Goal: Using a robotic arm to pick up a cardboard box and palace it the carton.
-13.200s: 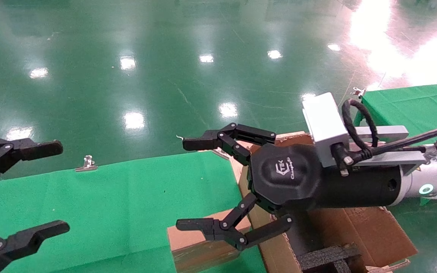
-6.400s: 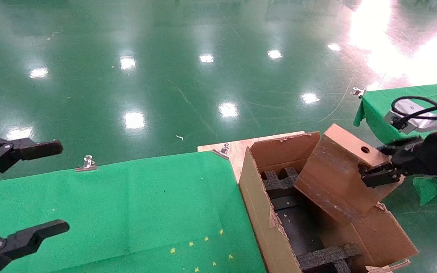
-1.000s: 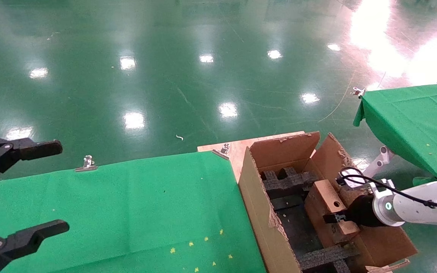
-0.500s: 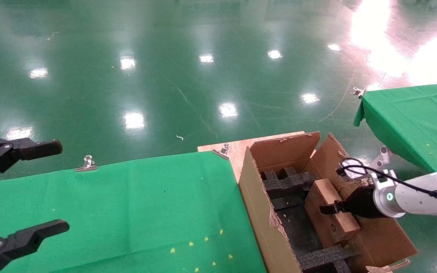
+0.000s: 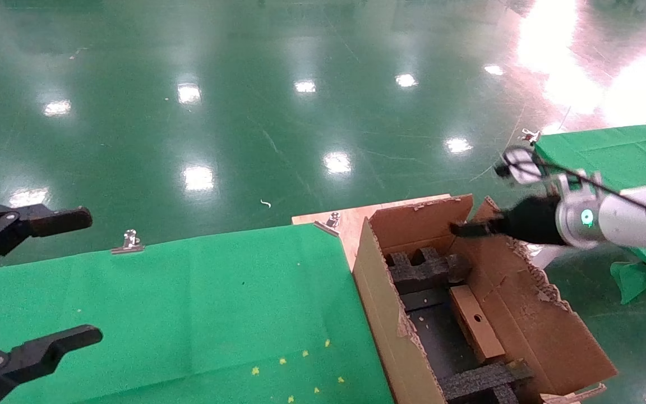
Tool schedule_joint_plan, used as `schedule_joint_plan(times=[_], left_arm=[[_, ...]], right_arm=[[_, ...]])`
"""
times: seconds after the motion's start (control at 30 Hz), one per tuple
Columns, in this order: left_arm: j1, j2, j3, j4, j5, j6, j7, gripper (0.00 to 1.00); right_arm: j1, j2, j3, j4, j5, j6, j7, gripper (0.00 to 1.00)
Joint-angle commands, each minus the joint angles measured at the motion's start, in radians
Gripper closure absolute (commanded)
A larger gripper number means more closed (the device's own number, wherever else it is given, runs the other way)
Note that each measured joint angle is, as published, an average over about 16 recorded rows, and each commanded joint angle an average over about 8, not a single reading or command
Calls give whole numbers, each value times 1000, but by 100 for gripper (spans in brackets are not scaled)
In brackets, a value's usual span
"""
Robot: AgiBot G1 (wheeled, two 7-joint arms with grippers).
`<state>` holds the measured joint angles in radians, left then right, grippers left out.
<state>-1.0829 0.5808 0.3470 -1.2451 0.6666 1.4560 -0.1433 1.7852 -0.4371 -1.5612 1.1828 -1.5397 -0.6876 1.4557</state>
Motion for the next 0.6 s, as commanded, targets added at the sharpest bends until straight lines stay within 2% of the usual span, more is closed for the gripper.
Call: schedule_joint_plan(times=[0.03, 0.2, 0.4, 0.6], left_arm=[[0, 0, 0, 0, 0, 0, 0, 0], [0, 0, 0, 0, 0, 0, 0, 0], [0, 0, 0, 0, 0, 0, 0, 0], [0, 0, 0, 0, 0, 0, 0, 0]], right_arm=[[31, 10, 17, 42, 5, -6, -6, 0], [94, 30, 73, 119, 162, -113, -64, 0], [131, 34, 135, 87, 415, -291, -109, 0], [136, 34, 159, 46, 510, -371, -124, 0]])
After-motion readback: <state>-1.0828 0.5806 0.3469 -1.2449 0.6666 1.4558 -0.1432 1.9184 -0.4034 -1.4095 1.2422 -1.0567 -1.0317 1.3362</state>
